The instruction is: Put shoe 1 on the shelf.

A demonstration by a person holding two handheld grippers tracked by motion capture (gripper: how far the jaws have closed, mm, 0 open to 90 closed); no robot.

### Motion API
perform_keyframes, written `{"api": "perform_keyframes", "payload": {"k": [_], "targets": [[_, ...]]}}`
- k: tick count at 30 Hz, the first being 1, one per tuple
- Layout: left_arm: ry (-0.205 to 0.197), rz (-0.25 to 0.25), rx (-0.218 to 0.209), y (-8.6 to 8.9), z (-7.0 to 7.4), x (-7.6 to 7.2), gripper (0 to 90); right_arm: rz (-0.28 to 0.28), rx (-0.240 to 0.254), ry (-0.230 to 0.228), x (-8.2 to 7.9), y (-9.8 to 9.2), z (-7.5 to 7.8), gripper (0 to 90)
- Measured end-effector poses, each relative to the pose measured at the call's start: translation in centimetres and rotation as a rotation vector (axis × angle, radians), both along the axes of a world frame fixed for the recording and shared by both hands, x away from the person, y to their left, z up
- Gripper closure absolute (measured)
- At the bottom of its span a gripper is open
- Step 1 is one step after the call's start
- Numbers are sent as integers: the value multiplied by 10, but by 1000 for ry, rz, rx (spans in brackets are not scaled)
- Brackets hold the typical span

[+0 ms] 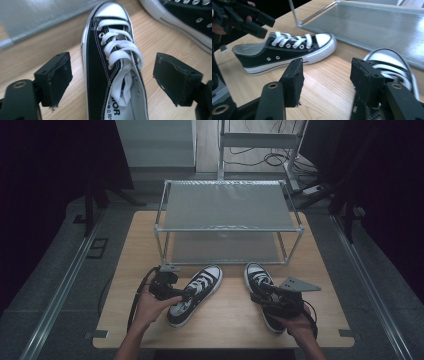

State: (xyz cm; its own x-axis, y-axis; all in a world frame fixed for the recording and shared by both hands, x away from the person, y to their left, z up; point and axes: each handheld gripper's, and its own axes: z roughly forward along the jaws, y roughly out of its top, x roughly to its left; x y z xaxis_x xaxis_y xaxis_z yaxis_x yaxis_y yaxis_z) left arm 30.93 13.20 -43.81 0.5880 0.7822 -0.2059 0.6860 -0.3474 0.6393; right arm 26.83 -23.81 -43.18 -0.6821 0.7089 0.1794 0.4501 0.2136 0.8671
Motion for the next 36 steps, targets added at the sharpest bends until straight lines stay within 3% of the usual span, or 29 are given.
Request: {"api": "perform_keyframes", "payload": {"k": [6,17,24,36], "targets": [[46,-6,47,-12,-7,7,151,-37,8,11,2,-10,-2,441],[135,-42,191,-33,-20,19,144,-35,2,17,4,-10,-4,441],[188,-46,246,-43,-29,24,142,-42,-3,19,4,-11,-5,439],[245,-52,350,-53,-37,29,127,-32,-22,23,6,-7,-11,435]]}}
